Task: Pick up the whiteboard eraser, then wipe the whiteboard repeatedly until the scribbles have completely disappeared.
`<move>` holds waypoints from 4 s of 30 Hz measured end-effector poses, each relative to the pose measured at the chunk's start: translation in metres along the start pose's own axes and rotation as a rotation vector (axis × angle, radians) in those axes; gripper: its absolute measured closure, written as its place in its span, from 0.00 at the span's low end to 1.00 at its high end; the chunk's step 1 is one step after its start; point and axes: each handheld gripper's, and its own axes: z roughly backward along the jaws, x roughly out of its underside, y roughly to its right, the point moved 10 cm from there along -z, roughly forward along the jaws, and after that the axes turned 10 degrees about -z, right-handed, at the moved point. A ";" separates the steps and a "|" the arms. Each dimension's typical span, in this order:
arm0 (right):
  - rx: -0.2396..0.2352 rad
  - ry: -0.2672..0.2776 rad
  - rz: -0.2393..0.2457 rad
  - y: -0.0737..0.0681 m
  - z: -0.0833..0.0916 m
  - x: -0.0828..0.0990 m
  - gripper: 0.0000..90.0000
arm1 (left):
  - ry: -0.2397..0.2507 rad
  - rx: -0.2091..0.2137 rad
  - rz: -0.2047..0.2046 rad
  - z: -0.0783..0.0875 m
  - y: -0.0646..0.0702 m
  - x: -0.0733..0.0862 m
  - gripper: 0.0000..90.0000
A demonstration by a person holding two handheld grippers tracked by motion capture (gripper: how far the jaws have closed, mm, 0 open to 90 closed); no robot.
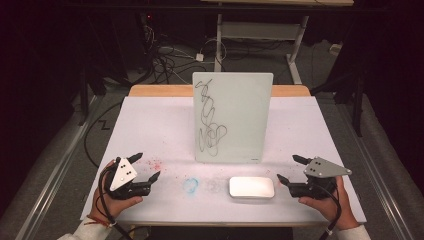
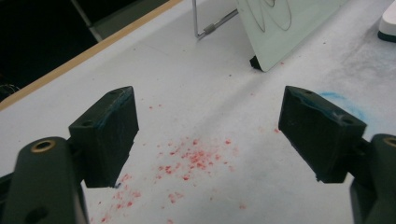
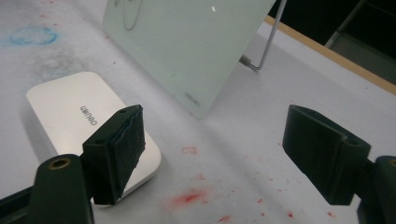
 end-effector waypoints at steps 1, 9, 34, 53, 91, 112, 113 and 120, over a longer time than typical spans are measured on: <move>-0.007 -0.008 -0.001 -0.001 -0.001 0.001 0.24 | -0.003 0.009 0.002 -0.001 0.000 0.001 0.21; -0.073 -0.079 0.034 -0.007 -0.009 0.003 0.26 | -0.045 0.055 -0.012 -0.012 0.005 0.011 0.21; -0.383 -0.400 0.255 -0.076 -0.060 0.011 0.24 | -0.119 0.119 -0.034 -0.018 0.023 0.018 0.20; -0.449 -0.475 0.329 -0.084 -0.071 0.021 0.34 | -0.137 0.121 -0.075 -0.018 0.029 0.019 0.20; -0.266 -0.191 0.203 -0.071 -0.064 -0.023 0.34 | -0.112 0.128 -0.055 -0.019 0.029 0.020 0.21; 0.006 0.056 0.270 -0.071 -0.076 -0.082 0.35 | -0.119 0.119 -0.036 -0.018 0.030 0.022 0.22; 0.027 0.069 0.283 -0.071 -0.077 -0.087 0.35 | -0.118 0.119 -0.039 -0.017 0.030 0.021 0.22; 0.152 0.122 0.323 -0.070 -0.093 -0.117 0.35 | -0.109 0.105 -0.029 -0.015 0.028 0.021 0.21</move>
